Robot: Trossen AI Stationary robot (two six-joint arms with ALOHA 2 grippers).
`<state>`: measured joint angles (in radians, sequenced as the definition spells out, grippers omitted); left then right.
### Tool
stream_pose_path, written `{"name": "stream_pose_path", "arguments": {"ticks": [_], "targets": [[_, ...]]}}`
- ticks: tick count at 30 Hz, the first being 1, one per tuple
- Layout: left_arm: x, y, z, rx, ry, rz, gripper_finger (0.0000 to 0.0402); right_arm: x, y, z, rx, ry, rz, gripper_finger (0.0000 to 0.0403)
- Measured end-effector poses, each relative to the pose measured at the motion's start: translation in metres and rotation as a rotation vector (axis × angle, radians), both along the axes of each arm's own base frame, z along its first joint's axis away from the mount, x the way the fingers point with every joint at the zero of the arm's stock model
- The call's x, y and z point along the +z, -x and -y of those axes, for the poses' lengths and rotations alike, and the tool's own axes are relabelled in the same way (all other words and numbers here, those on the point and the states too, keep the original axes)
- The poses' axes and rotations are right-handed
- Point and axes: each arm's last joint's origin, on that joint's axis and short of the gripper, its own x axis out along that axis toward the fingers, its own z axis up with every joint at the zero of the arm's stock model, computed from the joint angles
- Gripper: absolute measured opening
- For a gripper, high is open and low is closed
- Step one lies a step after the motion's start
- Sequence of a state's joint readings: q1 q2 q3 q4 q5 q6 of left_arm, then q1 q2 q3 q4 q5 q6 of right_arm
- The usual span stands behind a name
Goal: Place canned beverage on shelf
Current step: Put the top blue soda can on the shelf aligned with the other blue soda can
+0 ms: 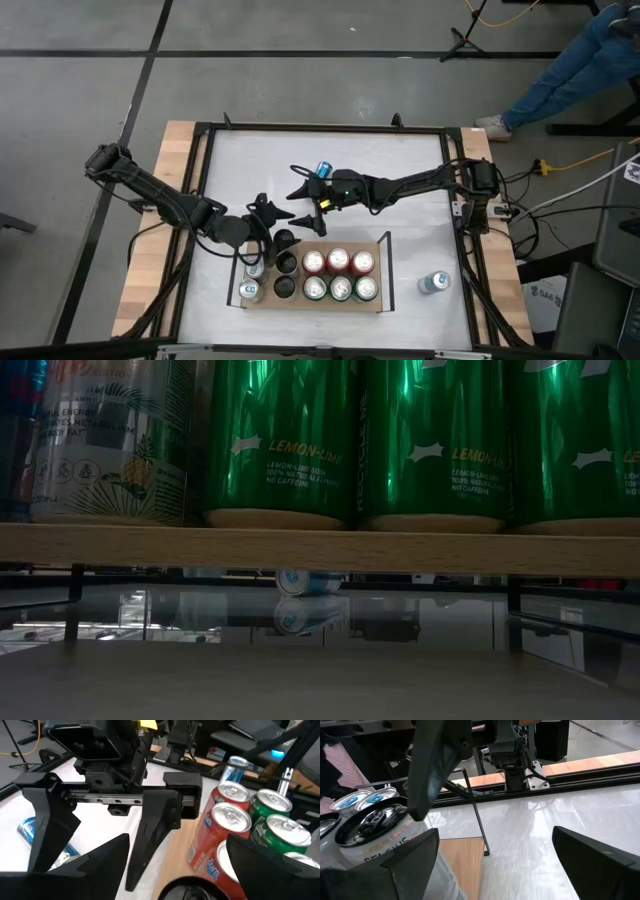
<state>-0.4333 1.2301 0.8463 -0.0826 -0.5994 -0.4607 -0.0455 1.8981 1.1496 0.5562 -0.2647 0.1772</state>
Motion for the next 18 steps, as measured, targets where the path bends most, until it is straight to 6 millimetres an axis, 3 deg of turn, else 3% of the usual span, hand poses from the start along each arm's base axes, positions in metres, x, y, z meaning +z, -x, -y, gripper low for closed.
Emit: {"name": "stream_pose_path", "arguments": {"ticks": [9,18], "targets": [[0.004,-0.006,-0.013,0.039,0.027,0.038,0.0323,0.024,0.016,0.025,-0.033,0.021,-0.039,0.0381],[0.006,-0.018,-0.048,0.111,0.072,0.062,0.0323,0.055,0.053,0.059,-0.15,0.196,-0.164,0.0381]]}}
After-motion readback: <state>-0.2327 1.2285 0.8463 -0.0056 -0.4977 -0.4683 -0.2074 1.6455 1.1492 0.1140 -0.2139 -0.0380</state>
